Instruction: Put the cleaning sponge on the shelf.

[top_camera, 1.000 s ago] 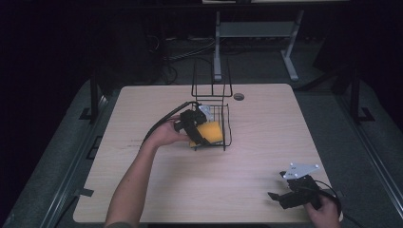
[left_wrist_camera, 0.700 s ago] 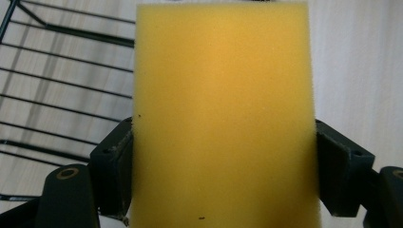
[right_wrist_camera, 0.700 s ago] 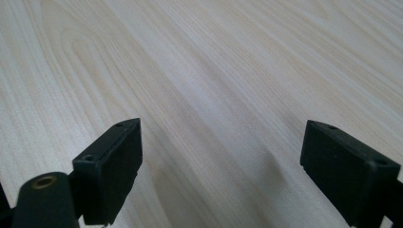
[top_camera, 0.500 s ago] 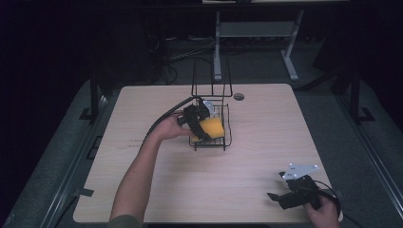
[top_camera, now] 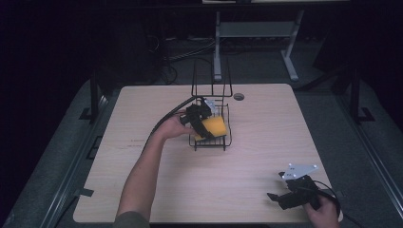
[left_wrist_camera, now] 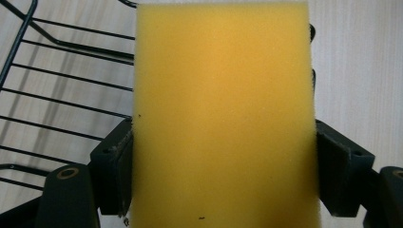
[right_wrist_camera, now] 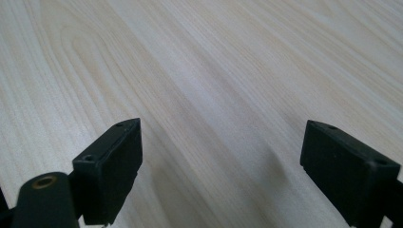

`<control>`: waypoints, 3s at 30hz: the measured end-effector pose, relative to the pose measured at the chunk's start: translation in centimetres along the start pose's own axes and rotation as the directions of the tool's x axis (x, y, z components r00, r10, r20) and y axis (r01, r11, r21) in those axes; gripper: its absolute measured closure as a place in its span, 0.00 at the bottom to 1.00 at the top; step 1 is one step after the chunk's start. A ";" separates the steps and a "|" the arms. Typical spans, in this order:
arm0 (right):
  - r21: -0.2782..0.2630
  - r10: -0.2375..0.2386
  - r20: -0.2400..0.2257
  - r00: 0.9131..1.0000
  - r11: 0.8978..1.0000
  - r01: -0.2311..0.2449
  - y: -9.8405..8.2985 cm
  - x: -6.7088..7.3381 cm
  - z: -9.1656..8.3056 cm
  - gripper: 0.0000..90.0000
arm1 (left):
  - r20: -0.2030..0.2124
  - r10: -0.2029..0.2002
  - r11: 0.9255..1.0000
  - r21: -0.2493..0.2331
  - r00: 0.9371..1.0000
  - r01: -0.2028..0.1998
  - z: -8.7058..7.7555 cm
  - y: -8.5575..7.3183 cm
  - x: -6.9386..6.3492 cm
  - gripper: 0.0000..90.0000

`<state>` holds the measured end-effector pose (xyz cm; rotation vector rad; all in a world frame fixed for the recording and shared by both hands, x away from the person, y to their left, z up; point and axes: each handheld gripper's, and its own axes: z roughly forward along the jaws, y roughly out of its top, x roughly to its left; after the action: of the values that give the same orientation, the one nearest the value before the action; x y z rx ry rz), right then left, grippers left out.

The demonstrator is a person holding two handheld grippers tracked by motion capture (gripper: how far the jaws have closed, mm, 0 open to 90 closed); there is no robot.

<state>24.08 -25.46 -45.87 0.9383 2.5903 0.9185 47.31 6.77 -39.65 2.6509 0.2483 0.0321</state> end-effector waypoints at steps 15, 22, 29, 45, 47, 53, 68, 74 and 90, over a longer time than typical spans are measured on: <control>-0.008 -0.001 -0.002 1.000 1.000 0.001 0.0 0.0 0.0 0.15 | 0.011 0.009 0.999 0.033 1.000 -0.010 0.7 0.5 0.9 0.24; -0.010 0.000 -0.001 1.000 1.000 0.000 0.0 0.0 0.0 0.15 | 0.007 0.021 0.999 0.026 1.000 -0.021 1.3 0.5 0.8 0.24; -0.008 0.000 -0.001 1.000 1.000 0.000 0.0 0.0 -0.1 0.15 | 0.017 0.012 0.999 0.036 1.000 -0.013 1.6 0.5 0.8 0.24; -0.008 -0.004 0.002 1.000 1.000 0.004 -0.1 -0.1 -0.2 0.15 | 0.017 0.005 1.000 0.030 1.000 -0.006 0.8 0.5 1.0 0.22; -0.009 -0.002 0.002 1.000 1.000 0.002 -0.1 -0.1 -0.2 0.15 | 0.016 0.001 1.000 0.028 1.000 -0.001 0.7 0.5 1.0 0.22; -0.007 0.000 0.002 1.000 1.000 0.000 0.0 0.0 -0.1 0.15 | 0.001 0.006 1.000 0.013 1.000 -0.006 0.2 0.5 1.0 0.22; -0.006 -0.003 -0.001 1.000 1.000 0.003 0.0 0.0 -0.1 0.15 | -0.006 0.010 1.000 -0.018 1.000 -0.010 -1.0 0.5 0.9 0.23; -0.002 0.001 -0.001 1.000 1.000 -0.001 0.0 0.1 -0.2 0.15 | -0.012 0.018 1.000 -0.010 1.000 -0.018 -1.4 0.5 0.1 0.24; -0.001 -0.015 -0.010 1.000 1.000 0.015 0.3 0.4 0.1 0.15 | -0.047 0.027 0.998 -0.047 0.999 -0.029 -2.3 -1.0 -1.2 0.25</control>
<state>23.98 -24.99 -45.70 0.9151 2.6014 0.9229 45.76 8.48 -38.05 2.6085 0.2227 0.1072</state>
